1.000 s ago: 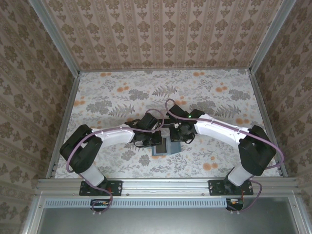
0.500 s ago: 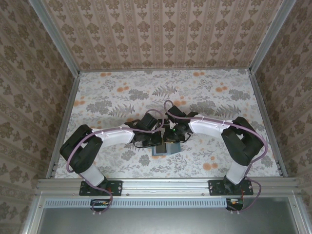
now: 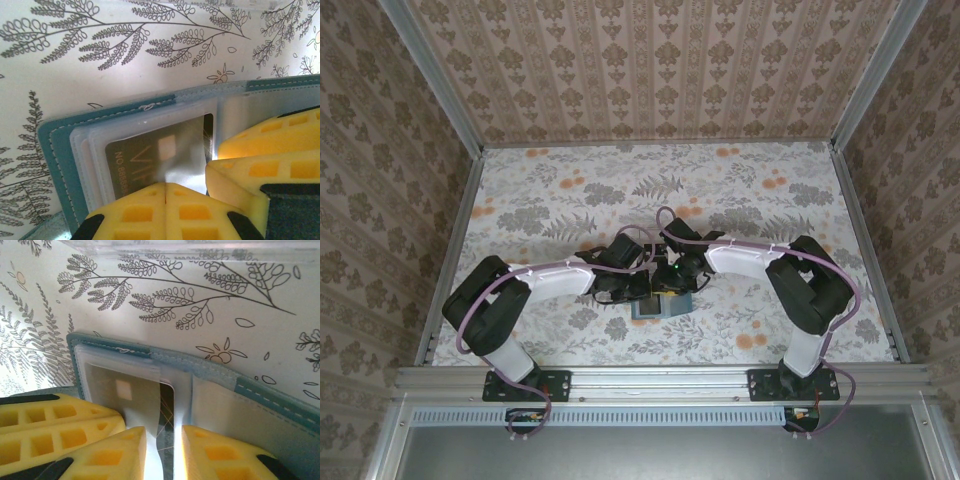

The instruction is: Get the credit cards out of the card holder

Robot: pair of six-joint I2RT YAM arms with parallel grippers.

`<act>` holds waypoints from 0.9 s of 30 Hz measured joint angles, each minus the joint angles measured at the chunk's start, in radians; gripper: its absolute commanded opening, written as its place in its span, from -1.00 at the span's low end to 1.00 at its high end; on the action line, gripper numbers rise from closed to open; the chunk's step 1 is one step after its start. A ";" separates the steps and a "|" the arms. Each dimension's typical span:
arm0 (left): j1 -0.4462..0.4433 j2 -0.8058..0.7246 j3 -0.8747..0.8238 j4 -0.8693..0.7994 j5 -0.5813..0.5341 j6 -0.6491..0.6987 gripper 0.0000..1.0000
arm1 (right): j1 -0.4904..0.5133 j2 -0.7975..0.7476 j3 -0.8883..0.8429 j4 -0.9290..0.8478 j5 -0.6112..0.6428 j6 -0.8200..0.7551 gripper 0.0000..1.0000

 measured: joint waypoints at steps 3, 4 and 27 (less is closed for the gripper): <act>0.000 -0.002 -0.003 0.004 0.000 0.000 -0.84 | 0.000 0.000 0.000 -0.006 0.009 -0.002 -0.42; 0.000 -0.003 -0.003 0.006 0.000 0.000 -0.84 | 0.000 0.000 0.000 -0.008 0.016 -0.002 -0.44; 0.006 -0.053 -0.047 0.004 -0.015 0.000 -0.85 | 0.000 -0.014 -0.034 0.082 -0.035 0.047 -0.48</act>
